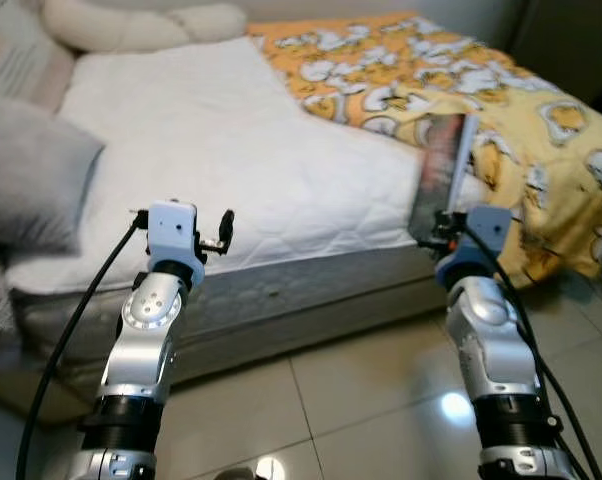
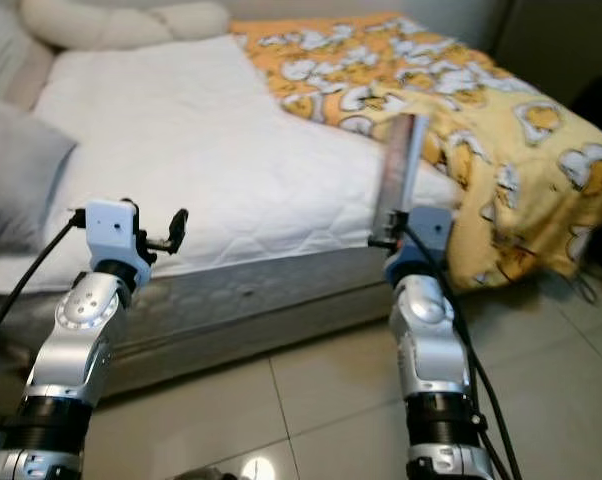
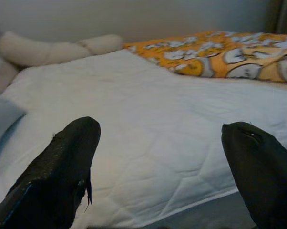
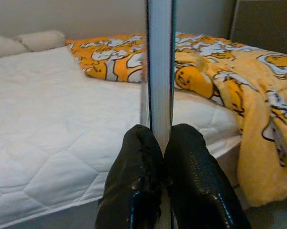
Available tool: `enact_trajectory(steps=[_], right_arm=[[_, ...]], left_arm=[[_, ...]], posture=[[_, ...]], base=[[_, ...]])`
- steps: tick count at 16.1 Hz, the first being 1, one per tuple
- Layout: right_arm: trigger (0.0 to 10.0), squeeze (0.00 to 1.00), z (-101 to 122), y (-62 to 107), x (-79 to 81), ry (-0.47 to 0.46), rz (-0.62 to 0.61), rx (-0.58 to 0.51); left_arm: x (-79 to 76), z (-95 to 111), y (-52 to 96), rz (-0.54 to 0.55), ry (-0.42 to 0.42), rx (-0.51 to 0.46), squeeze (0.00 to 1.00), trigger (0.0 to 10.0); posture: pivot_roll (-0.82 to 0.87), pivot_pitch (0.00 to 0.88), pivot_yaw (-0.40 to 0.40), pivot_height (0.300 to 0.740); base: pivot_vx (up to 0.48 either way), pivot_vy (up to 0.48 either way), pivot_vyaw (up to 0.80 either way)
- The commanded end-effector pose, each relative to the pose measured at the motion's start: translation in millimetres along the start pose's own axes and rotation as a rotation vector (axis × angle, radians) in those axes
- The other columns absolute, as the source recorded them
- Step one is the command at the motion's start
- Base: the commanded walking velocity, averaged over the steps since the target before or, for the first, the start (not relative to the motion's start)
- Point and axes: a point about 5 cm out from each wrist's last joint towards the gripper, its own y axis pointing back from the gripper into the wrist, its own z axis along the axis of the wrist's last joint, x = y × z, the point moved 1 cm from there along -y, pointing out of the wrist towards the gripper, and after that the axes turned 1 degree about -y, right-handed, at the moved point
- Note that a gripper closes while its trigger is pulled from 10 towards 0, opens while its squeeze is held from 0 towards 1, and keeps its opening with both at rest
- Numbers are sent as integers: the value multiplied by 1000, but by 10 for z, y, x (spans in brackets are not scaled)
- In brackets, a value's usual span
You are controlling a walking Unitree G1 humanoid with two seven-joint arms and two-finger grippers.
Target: Clean up the room
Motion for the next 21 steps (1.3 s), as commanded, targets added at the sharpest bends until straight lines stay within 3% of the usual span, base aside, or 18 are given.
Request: enact_trajectory(steps=[1,14,21], right_arm=[[10000,0,141,-50,120,-9,40,-56],[10000,0,92,-65,250,29,114,-37],[10000,0,64,-71,286,24,132,-22]], left_arm=[[72,2,-2,25,-12,3,0,10000],[110,8,0,35,-24,-2,0,10000],[101,3,-14,9,-33,4,0,10000]], posture=[[52,0,31,740],[60,0,26,740],[63,0,38,740]], base=[[315,0,800],[321,0,737],[319,0,0]])
